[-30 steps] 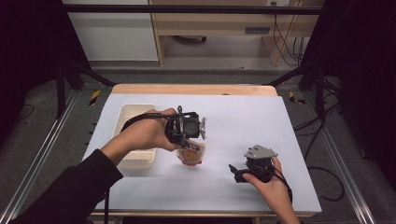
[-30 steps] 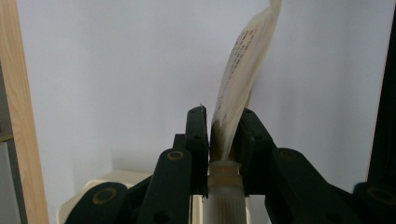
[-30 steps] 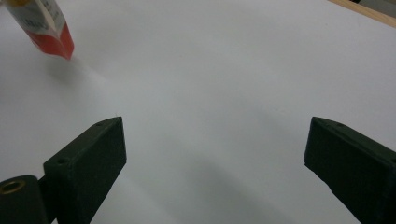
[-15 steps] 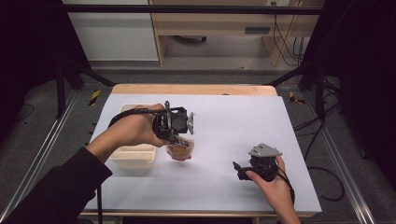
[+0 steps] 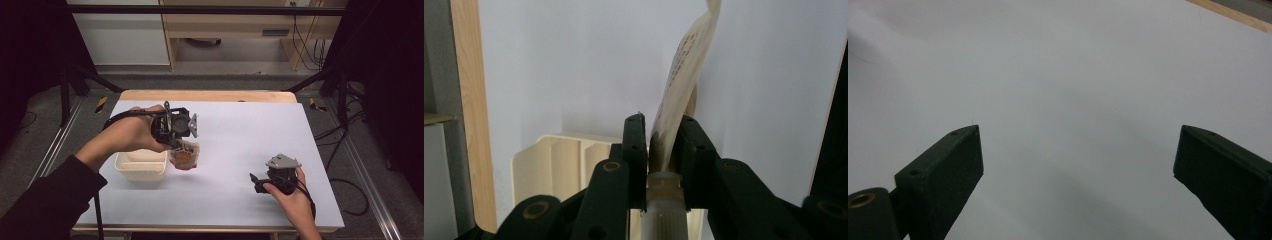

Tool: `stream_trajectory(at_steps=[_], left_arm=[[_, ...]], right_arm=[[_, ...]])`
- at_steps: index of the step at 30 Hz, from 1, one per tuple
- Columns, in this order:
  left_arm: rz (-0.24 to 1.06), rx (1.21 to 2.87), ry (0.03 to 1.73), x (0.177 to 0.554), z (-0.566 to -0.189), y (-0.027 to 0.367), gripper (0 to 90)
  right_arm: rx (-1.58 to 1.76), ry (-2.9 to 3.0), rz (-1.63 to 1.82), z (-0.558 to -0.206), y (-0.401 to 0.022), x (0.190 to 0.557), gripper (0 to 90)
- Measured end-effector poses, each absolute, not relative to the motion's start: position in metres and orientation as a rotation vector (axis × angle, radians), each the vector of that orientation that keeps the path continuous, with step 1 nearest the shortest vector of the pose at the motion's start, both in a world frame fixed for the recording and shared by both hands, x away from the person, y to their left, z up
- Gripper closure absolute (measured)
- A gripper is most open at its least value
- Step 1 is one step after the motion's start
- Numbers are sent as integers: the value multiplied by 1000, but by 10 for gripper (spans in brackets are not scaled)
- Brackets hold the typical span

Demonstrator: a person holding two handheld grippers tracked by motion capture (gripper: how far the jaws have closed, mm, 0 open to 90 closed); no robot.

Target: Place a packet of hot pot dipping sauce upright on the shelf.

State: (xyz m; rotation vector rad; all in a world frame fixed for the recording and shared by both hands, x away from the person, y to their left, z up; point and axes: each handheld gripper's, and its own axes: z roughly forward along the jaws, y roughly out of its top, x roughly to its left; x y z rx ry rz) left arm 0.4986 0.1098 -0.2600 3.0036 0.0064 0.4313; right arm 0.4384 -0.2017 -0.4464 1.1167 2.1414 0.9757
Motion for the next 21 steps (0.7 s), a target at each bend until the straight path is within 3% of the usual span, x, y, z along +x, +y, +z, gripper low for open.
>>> stream_trajectory(at_steps=[21], left_arm=[[503,2985,118,508,-231,152,761]], right_arm=[[1152,2124,974,-446,-206,439,64]])
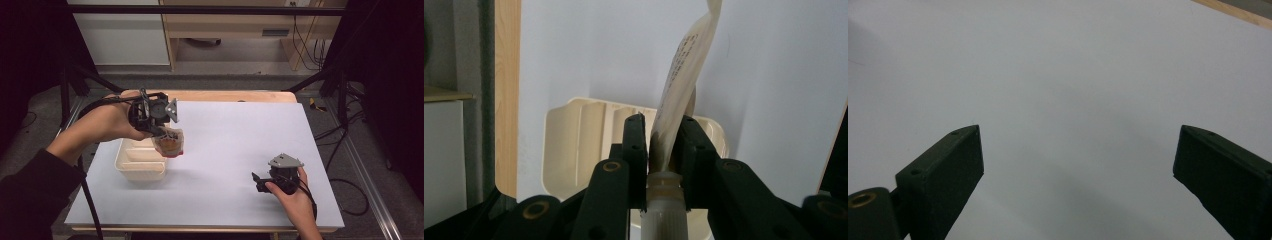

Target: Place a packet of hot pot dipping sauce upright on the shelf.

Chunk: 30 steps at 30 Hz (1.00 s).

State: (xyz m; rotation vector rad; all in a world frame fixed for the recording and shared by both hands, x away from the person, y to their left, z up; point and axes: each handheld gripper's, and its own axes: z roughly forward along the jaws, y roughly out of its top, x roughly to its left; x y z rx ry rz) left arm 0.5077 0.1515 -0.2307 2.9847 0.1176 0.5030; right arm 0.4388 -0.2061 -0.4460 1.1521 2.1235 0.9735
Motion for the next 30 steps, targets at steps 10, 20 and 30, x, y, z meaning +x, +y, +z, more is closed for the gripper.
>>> stream_trajectory(at_steps=[10,20,30], left_arm=[[519,3012,182,514,-233,177,761],[543,3036,203,515,-239,200,761],[520,3042,214,518,-253,211,761]], right_arm=[[1147,2121,970,-446,-207,439,64],[1150,2148,962,-449,-205,440,65],[1153,2165,951,-451,-204,440,65]])
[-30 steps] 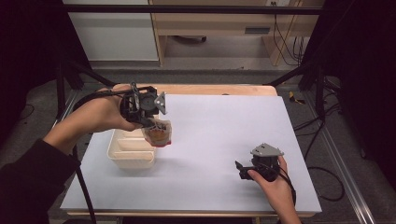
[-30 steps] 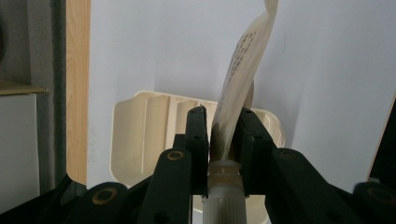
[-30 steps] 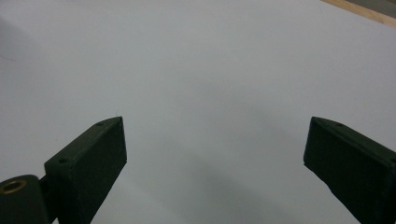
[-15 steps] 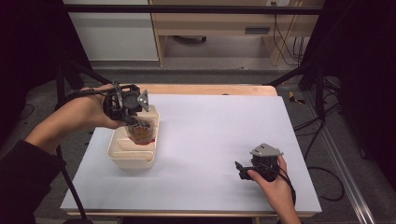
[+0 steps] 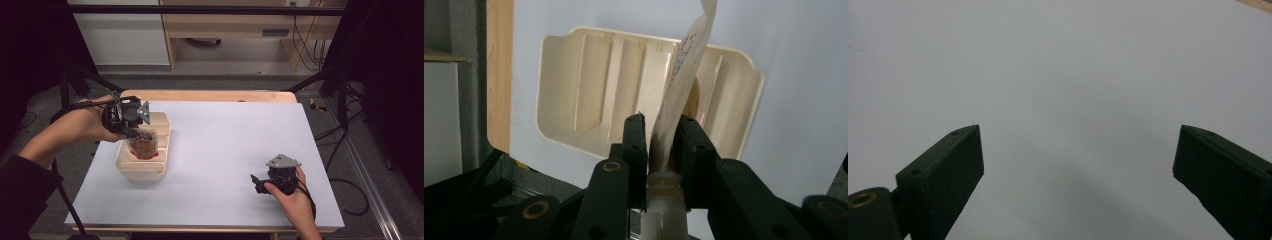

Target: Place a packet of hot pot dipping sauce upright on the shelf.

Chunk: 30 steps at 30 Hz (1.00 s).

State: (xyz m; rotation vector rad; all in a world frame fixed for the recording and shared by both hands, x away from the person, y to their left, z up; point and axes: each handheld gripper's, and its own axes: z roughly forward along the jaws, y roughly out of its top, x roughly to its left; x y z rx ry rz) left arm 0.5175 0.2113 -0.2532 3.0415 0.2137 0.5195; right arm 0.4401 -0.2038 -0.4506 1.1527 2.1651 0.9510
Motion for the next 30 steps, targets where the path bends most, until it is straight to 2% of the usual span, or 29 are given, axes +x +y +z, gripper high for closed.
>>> stream_trajectory(at_steps=[30], left_arm=[[451,3052,187,523,-292,213,761]], right_arm=[[1148,2175,936,-451,-205,441,70]])
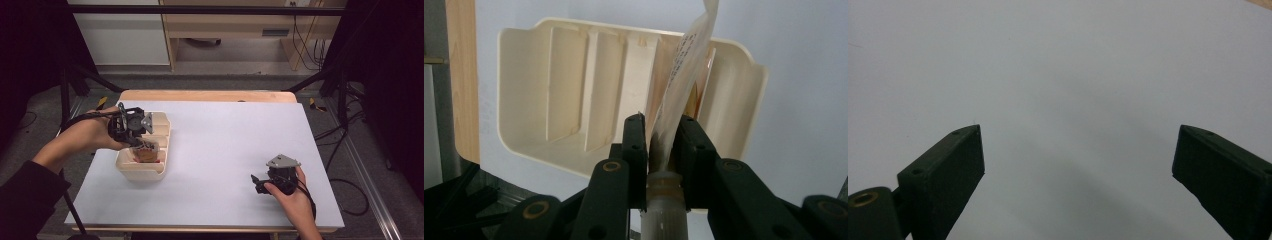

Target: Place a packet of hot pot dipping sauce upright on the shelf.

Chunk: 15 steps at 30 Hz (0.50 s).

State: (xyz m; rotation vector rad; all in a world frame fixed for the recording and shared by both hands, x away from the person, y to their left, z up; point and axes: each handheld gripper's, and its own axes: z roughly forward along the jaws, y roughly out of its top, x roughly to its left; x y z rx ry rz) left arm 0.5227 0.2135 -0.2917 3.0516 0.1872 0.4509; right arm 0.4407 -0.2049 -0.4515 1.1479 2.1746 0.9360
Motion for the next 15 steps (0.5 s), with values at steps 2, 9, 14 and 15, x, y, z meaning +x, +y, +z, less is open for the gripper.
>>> stream_trajectory(at_steps=[2,9,14,15], left_arm=[[447,3054,188,523,-295,214,760],[443,3053,187,524,-301,215,761],[445,3051,187,527,-304,215,760],[444,3049,186,527,-304,215,760]], right_arm=[[1150,2172,939,-452,-205,441,70],[1148,2178,935,-451,-205,440,70],[1148,2168,935,-451,-205,441,70],[1157,2169,938,-451,-205,440,70]])
